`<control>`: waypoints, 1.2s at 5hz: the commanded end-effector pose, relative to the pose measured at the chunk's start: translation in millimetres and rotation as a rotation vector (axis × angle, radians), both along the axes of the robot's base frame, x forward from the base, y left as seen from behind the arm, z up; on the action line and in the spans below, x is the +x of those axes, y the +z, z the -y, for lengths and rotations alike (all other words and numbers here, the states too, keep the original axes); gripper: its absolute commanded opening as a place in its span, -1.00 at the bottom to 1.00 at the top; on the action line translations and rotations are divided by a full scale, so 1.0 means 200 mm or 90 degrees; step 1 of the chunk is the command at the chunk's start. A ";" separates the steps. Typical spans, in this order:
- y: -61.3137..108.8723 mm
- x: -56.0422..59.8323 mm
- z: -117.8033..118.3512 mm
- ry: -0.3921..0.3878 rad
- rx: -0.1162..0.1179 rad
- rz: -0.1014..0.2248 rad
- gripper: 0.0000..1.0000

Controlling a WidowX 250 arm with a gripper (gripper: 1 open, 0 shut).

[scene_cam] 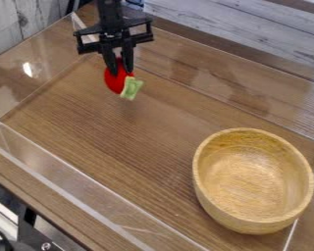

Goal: Move the red object to the right side of the table

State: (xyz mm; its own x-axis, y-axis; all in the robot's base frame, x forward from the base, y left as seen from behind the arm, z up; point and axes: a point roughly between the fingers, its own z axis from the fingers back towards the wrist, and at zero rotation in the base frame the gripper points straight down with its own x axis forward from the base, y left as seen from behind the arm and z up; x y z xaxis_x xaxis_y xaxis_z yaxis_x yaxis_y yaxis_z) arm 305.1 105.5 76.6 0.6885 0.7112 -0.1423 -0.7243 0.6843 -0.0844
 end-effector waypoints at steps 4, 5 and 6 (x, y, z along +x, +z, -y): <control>0.25 -0.05 0.08 0.166 -0.002 0.023 -1.00; 0.19 -0.02 0.15 0.128 -0.005 0.016 -1.00; 0.16 0.06 0.24 0.178 -0.008 0.012 -1.00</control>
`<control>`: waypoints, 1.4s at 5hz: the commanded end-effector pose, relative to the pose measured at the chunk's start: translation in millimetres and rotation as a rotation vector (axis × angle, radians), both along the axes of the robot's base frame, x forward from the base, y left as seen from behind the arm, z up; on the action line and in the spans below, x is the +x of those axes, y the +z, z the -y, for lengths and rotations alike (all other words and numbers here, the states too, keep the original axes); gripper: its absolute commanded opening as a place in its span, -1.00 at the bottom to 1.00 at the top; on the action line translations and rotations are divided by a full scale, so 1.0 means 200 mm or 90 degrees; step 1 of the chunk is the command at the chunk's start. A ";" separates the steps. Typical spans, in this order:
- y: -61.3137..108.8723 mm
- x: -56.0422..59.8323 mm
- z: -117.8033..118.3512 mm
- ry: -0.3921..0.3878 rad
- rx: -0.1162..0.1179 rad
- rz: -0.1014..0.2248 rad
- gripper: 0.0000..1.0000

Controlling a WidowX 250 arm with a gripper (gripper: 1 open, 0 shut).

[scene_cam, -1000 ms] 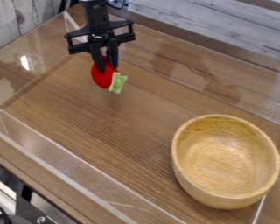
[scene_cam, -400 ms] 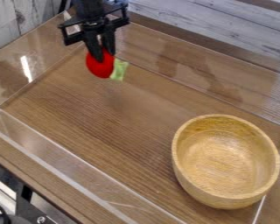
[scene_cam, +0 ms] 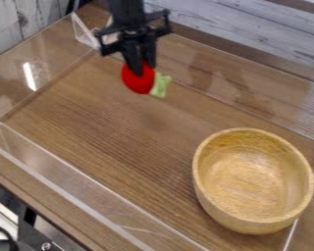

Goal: Move the red object to the right side of the table

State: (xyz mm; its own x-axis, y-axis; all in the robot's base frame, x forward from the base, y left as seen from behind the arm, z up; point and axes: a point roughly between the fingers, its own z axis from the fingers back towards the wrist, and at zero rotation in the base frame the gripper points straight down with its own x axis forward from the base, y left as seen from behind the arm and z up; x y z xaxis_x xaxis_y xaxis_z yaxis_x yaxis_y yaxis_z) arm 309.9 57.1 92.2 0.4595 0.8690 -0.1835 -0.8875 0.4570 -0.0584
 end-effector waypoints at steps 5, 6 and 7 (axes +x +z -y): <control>0.16 0.20 0.39 0.226 -0.005 0.049 -1.00; 0.12 0.23 0.46 0.241 0.003 0.057 -1.00; 0.10 0.21 0.50 0.262 0.015 0.072 -1.00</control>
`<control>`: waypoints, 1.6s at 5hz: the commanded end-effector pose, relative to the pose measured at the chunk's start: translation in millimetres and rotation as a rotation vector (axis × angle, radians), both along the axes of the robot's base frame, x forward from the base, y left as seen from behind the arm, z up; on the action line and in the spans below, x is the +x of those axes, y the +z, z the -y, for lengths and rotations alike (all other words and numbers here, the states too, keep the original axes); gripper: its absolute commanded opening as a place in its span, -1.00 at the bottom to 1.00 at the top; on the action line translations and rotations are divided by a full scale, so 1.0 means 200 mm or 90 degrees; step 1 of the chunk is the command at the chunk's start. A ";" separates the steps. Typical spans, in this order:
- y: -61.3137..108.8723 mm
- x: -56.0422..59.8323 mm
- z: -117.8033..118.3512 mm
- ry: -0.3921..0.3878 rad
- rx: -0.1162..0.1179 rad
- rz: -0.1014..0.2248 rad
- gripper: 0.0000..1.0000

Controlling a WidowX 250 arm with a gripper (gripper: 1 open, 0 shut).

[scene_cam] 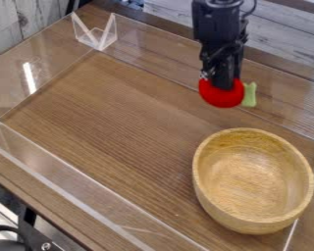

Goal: Move the red object to the right side of the table

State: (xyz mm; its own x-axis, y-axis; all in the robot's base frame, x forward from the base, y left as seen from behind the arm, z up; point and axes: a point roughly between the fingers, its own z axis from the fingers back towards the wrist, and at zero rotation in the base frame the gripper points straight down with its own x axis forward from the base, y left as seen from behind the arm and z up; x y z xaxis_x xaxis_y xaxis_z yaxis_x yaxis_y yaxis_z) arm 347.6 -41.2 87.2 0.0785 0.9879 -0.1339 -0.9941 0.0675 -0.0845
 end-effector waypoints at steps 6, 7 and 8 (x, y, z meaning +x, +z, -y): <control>0.08 0.13 0.09 0.033 0.064 0.113 -1.00; 0.05 0.12 0.13 0.032 0.077 0.122 -1.00; 0.00 0.12 0.09 0.079 0.089 0.126 -1.00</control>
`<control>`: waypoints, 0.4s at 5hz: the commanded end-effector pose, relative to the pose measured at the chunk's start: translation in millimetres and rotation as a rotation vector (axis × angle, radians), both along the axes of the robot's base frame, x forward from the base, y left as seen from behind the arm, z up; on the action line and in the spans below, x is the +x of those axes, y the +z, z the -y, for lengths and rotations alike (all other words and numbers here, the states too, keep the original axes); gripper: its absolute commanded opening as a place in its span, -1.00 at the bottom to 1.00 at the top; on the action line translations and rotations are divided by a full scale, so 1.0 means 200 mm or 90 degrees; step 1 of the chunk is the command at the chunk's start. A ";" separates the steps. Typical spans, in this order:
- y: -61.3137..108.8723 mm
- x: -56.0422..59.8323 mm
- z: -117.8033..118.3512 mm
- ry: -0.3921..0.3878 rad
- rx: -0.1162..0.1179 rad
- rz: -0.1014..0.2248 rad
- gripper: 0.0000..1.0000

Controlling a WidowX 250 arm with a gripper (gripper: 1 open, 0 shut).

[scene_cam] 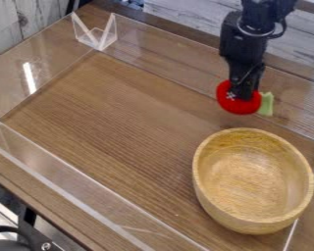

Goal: Move the red object to the right side of the table

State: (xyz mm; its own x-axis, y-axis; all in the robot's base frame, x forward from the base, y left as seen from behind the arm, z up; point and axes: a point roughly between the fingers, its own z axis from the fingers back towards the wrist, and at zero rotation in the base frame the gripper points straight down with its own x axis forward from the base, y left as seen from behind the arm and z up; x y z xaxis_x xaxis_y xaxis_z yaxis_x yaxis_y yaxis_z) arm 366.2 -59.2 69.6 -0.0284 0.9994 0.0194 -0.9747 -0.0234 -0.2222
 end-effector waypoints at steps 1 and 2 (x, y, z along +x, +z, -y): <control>0.05 0.03 -0.03 0.045 0.002 0.042 -1.00; 0.04 0.03 -0.04 0.082 0.008 0.048 -1.00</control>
State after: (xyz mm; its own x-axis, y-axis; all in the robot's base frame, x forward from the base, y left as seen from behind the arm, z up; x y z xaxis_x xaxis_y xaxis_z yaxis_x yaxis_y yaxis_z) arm 367.5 -49.1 65.5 -0.1515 0.9877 0.0379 -0.9565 -0.1368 -0.2576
